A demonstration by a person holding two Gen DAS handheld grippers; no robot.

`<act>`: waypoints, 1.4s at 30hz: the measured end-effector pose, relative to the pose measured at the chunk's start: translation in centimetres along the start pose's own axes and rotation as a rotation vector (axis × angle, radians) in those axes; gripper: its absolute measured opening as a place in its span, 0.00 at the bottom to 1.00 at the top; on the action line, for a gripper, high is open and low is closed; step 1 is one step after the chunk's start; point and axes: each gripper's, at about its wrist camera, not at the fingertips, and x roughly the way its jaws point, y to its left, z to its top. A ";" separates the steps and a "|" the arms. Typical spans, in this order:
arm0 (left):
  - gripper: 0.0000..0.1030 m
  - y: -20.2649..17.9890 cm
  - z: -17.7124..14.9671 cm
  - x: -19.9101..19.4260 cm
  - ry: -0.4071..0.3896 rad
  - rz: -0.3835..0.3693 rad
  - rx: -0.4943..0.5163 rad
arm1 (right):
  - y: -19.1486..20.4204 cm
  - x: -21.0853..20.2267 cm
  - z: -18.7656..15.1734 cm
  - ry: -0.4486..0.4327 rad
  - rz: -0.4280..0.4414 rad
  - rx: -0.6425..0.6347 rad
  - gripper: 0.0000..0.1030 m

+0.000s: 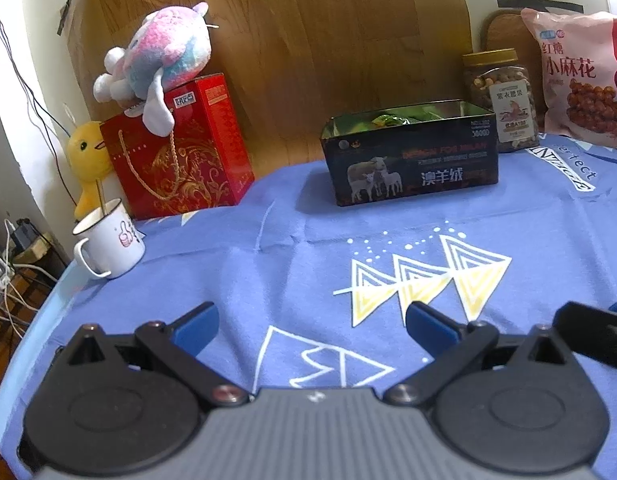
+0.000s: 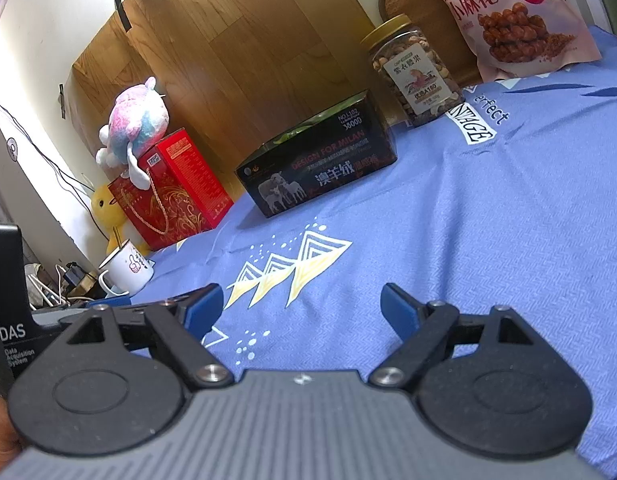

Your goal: Organize snacks

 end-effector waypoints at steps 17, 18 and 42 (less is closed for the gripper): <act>1.00 0.3 0.1 -0.4 -0.039 0.049 0.016 | 0.1 0.1 -0.1 0.002 -0.001 -0.003 0.85; 1.00 0.3 0.1 -0.4 -0.040 0.048 0.016 | 0.1 0.1 -0.2 0.002 -0.001 -0.003 0.85; 1.00 -0.4 0.0 -0.6 -0.053 0.049 0.058 | 0.2 0.1 -0.2 0.003 -0.001 -0.001 0.85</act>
